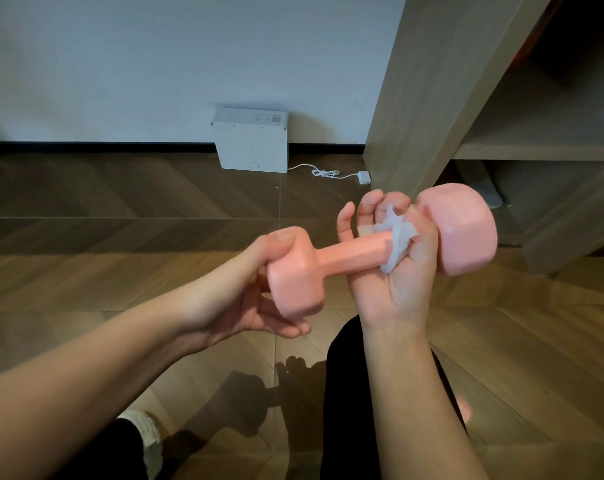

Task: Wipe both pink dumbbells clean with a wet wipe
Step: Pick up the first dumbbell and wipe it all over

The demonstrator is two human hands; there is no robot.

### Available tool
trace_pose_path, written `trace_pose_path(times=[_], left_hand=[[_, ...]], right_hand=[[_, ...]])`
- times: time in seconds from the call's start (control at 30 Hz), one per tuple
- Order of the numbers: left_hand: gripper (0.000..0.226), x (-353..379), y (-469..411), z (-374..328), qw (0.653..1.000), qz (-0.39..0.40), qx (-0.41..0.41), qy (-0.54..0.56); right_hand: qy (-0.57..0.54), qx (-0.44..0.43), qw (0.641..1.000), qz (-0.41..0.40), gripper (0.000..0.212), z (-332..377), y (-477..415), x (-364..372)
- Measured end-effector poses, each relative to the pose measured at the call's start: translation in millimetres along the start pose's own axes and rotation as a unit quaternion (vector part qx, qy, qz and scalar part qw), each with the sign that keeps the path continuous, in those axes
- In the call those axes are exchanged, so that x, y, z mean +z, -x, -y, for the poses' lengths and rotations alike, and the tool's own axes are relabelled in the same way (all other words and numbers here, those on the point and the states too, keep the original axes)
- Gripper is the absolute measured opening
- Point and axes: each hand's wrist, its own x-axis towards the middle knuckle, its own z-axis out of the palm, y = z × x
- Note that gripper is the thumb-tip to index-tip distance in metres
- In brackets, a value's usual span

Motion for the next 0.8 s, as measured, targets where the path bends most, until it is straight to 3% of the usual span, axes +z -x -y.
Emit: trace_pose_path(times=[0.1,0.2,0.27,0.33,0.47,0.6,0.8], left_hand=[[0.084,0.0,2.1,-3.3,0.996,0.031,-0.076,0.038],[0.08,0.7,2.6,-2.6,0.996,0.039,-0.061,0.06],[0.079,2.9,1.5,-3.1,0.997,0.045,-0.03,0.056],[0.077,7.0,-0.6,-5.1,0.996,0.066,0.0,0.057],[0.068,11.0,-1.1,-8.3,0.992,0.094,0.043,0.068],[0.065,8.9,0.4,-8.6,0.992,0.093,0.06,0.063],[0.063,8.7,-4.1,-3.8,0.995,0.069,0.077,0.0]], right_hand=[[0.014,0.025,1.0,0.007,0.045,-0.4,-1.7,-4.3],[0.106,0.048,0.993,-0.009,0.012,-5.3,-1.0,-3.4],[0.172,0.056,0.984,-0.006,0.006,-14.4,2.6,-1.5],[0.272,0.072,0.959,0.01,0.006,-23.2,8.4,-0.4],[0.4,0.142,0.905,0.026,0.035,-28.1,16.3,1.9],[0.401,0.144,0.903,0.052,0.034,-26.8,15.7,-0.9],[0.235,0.148,0.96,0.024,0.01,-26.0,11.5,-5.1]])
